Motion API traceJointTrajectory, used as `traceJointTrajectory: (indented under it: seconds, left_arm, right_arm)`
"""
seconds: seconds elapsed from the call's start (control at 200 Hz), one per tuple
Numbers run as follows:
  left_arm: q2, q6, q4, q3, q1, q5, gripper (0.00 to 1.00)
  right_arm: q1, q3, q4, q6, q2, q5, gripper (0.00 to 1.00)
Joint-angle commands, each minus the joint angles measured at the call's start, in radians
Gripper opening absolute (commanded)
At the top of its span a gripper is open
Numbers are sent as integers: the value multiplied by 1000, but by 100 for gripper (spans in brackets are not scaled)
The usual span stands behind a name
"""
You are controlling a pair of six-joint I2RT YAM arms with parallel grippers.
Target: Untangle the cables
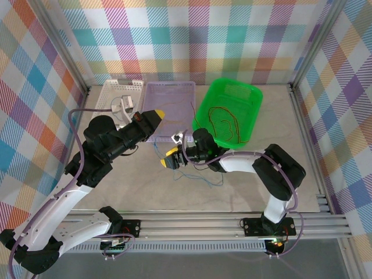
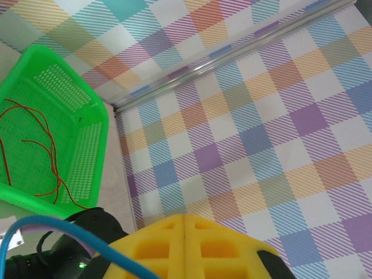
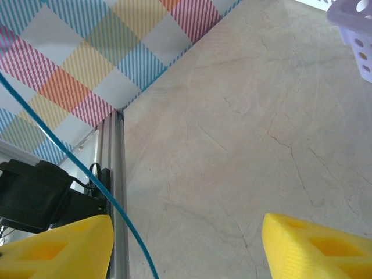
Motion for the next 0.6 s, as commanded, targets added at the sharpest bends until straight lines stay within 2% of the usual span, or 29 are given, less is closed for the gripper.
traceJointTrajectory:
  seconds: [0.0, 0.13, 0.265, 0.355, 0.465, 0.595]
  left_arm:
    - [-21, -3, 18, 22, 8, 19, 0]
    - [-24, 0, 14, 20, 8, 14, 0]
    - [-29, 16, 0, 30, 8, 3, 0]
    - [-41, 54, -53, 61, 9, -23, 0]
    - [-61, 136, -167, 133, 10, -72, 0]
    - [-71, 258, -303, 263, 10, -141, 0]
  right_arm:
    - [14, 19, 125, 14, 24, -39, 66]
    - [17, 17, 146, 37, 55, -56, 55]
    - [18, 6, 124, 44, 62, -57, 20]
    - [13, 23, -35, 9, 43, -16, 0]
    - [-8, 10, -155, -22, 12, 66, 0]
    - [-81, -75, -131, 31, -18, 92, 0]
